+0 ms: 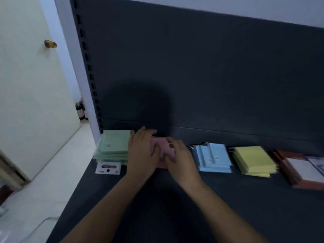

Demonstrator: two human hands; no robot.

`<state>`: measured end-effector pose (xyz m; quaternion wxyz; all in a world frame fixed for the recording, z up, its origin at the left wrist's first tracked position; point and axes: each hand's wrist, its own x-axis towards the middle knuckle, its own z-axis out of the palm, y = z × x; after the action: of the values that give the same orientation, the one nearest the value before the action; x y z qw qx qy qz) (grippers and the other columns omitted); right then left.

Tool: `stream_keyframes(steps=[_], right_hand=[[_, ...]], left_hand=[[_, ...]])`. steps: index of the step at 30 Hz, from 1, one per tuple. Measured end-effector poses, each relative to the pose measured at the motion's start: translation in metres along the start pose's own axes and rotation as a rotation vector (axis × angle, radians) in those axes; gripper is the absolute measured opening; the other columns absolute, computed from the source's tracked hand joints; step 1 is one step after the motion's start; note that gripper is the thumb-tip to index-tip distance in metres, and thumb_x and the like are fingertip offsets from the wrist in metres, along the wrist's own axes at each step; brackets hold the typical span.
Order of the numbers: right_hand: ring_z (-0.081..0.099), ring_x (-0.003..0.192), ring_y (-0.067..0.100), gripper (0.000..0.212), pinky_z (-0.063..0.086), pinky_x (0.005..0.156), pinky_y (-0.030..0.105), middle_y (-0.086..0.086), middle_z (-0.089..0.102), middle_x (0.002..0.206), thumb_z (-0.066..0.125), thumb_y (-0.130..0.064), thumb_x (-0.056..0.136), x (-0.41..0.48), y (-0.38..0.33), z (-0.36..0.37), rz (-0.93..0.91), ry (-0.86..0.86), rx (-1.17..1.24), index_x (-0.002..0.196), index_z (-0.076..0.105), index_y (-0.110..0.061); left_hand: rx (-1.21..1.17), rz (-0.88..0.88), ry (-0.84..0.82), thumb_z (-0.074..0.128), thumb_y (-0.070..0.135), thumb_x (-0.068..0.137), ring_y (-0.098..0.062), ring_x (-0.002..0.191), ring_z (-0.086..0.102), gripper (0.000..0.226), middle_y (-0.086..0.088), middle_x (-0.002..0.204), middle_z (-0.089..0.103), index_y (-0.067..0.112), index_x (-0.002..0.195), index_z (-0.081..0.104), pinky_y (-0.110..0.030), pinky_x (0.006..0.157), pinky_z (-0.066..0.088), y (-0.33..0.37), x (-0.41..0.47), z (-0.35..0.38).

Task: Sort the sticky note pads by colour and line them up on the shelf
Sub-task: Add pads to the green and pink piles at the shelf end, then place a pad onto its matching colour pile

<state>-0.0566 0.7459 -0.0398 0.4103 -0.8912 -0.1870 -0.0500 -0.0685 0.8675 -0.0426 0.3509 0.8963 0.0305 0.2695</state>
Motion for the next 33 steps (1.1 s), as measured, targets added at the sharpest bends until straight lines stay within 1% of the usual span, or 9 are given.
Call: stream_keyframes(steps=[2, 4, 6, 8, 11, 15, 19, 26, 33], right_hand=[[0.049, 0.116, 0.017, 0.048, 0.036, 0.094, 0.018, 0.002, 0.053, 0.128, 0.056, -0.007, 0.086, -0.011, 0.018, -0.027, -0.003, 0.036, -0.128, 0.132, 0.047, -0.016], [0.049, 0.118, 0.02, 0.048, 0.038, 0.098, 0.027, 0.004, 0.053, 0.129, 0.055, -0.01, 0.087, -0.026, 0.038, -0.056, 0.029, 0.081, -0.233, 0.133, 0.046, -0.014], [0.05, 0.118, 0.022, 0.047, 0.04, 0.1, 0.031, 0.005, 0.053, 0.129, 0.055, -0.011, 0.087, -0.045, 0.057, -0.088, 0.086, 0.119, -0.309, 0.133, 0.046, -0.011], [0.052, 0.113, 0.024, 0.046, 0.042, 0.094, 0.034, 0.006, 0.055, 0.124, 0.054, -0.012, 0.087, -0.065, 0.078, -0.122, 0.149, 0.15, -0.377, 0.132, 0.047, -0.011], [0.051, 0.114, 0.025, 0.045, 0.041, 0.095, 0.035, 0.006, 0.054, 0.125, 0.054, -0.015, 0.088, -0.103, 0.111, -0.176, 0.245, 0.218, -0.474, 0.132, 0.047, -0.011], [0.049, 0.115, 0.023, 0.043, 0.039, 0.095, 0.033, 0.005, 0.053, 0.124, 0.053, -0.022, 0.09, -0.164, 0.153, -0.245, 0.377, 0.296, -0.566, 0.131, 0.046, -0.014], [0.044, 0.121, 0.019, 0.046, 0.036, 0.1, 0.03, 0.001, 0.049, 0.132, 0.049, -0.027, 0.094, -0.229, 0.193, -0.315, 0.47, 0.367, -0.637, 0.137, 0.04, -0.015], [0.043, 0.124, 0.022, 0.047, 0.036, 0.102, 0.034, 0.003, 0.049, 0.135, 0.05, -0.026, 0.093, -0.337, 0.244, -0.421, 0.625, 0.489, -0.668, 0.137, 0.042, -0.013], [0.045, 0.121, 0.02, 0.044, 0.037, 0.102, 0.036, 0.002, 0.051, 0.131, 0.052, -0.025, 0.092, -0.391, 0.277, -0.484, 0.69, 0.59, -0.653, 0.135, 0.046, -0.014]], left_hand=[[0.009, 0.074, -0.095, 0.05, 0.014, 0.076, -0.031, 0.115, 0.053, 0.035, -0.012, 0.109, 0.065, 0.004, 0.106, 0.064, -0.048, 0.106, 0.03, 0.023, -0.003, 0.018], [0.0, 0.142, -0.168, 0.056, 0.01, 0.08, -0.029, 0.104, 0.057, 0.025, -0.008, 0.103, 0.066, 0.007, 0.103, 0.064, -0.046, 0.102, 0.034, 0.048, -0.009, 0.04], [-0.005, 0.205, -0.213, 0.059, 0.009, 0.082, -0.024, 0.105, 0.055, 0.026, -0.004, 0.108, 0.064, 0.01, 0.108, 0.062, -0.041, 0.105, 0.03, 0.074, -0.018, 0.063], [0.009, 0.278, -0.246, 0.057, 0.013, 0.086, -0.019, 0.112, 0.052, 0.03, 0.0, 0.115, 0.062, 0.012, 0.116, 0.059, -0.034, 0.109, 0.022, 0.102, -0.03, 0.088], [-0.006, 0.396, -0.305, 0.054, 0.018, 0.088, -0.017, 0.111, 0.051, 0.032, 0.002, 0.114, 0.061, 0.014, 0.12, 0.057, -0.027, 0.104, 0.022, 0.152, -0.048, 0.124], [-0.007, 0.517, -0.399, 0.053, 0.023, 0.088, -0.017, 0.115, 0.049, 0.037, 0.004, 0.12, 0.058, 0.017, 0.124, 0.054, -0.028, 0.104, 0.024, 0.228, -0.08, 0.174], [-0.025, 0.63, -0.491, 0.048, 0.033, 0.092, -0.012, 0.127, 0.037, 0.043, 0.009, 0.134, 0.047, 0.023, 0.133, 0.044, -0.024, 0.106, 0.011, 0.306, -0.124, 0.225], [-0.09, 0.703, -0.618, 0.044, 0.038, 0.094, -0.014, 0.13, 0.031, 0.047, 0.007, 0.14, 0.038, 0.021, 0.137, 0.037, -0.03, 0.112, 0.012, 0.432, -0.2, 0.297], [-0.106, 0.778, -0.658, 0.044, 0.038, 0.094, -0.015, 0.129, 0.034, 0.045, 0.007, 0.139, 0.041, 0.02, 0.135, 0.041, -0.028, 0.109, 0.009, 0.508, -0.244, 0.346]])
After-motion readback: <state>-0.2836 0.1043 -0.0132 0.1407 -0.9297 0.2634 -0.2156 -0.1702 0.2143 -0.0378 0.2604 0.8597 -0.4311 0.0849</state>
